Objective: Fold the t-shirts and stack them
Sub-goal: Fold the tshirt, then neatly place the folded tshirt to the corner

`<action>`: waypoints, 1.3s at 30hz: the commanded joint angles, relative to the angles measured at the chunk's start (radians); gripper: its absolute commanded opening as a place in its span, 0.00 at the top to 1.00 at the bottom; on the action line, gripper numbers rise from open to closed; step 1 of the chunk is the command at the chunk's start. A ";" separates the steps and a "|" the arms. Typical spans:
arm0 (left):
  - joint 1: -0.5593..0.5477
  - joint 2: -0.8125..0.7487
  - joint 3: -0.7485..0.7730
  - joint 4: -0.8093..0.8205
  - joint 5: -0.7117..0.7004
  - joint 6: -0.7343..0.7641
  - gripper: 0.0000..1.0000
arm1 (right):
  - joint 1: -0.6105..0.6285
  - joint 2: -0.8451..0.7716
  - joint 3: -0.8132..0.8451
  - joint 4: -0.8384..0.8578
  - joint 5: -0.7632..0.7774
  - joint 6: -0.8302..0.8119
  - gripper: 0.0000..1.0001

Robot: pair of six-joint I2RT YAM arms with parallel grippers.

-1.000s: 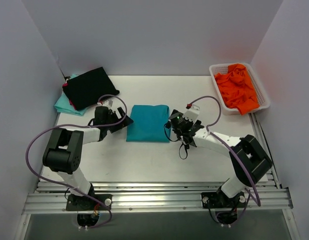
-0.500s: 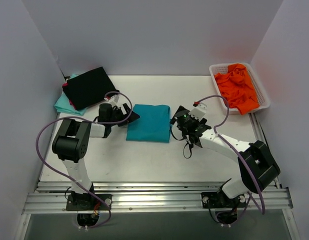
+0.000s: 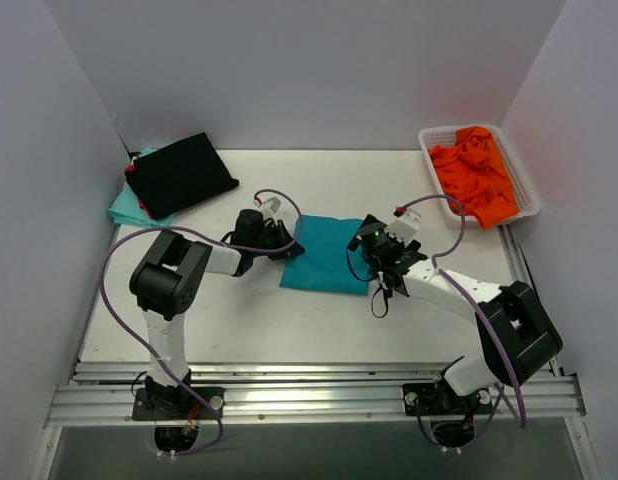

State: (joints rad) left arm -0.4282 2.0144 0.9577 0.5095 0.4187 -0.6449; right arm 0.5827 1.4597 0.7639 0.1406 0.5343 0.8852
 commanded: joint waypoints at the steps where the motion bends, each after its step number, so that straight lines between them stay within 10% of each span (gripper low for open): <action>1: -0.004 0.070 0.001 -0.173 -0.037 0.039 0.98 | -0.014 -0.050 -0.011 0.020 0.012 -0.005 0.00; 20: 0.193 0.055 0.647 -0.742 -0.023 0.175 0.98 | -0.029 -0.165 -0.055 0.057 -0.066 -0.006 0.00; 39: 0.422 0.583 1.952 -1.373 0.040 0.249 0.98 | -0.040 -0.157 -0.094 0.120 -0.117 -0.006 0.00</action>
State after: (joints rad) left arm -0.0811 2.6362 2.7697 -0.7891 0.4160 -0.3790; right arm 0.5526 1.3106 0.6792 0.2344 0.4202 0.8852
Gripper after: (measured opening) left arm 0.065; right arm 0.998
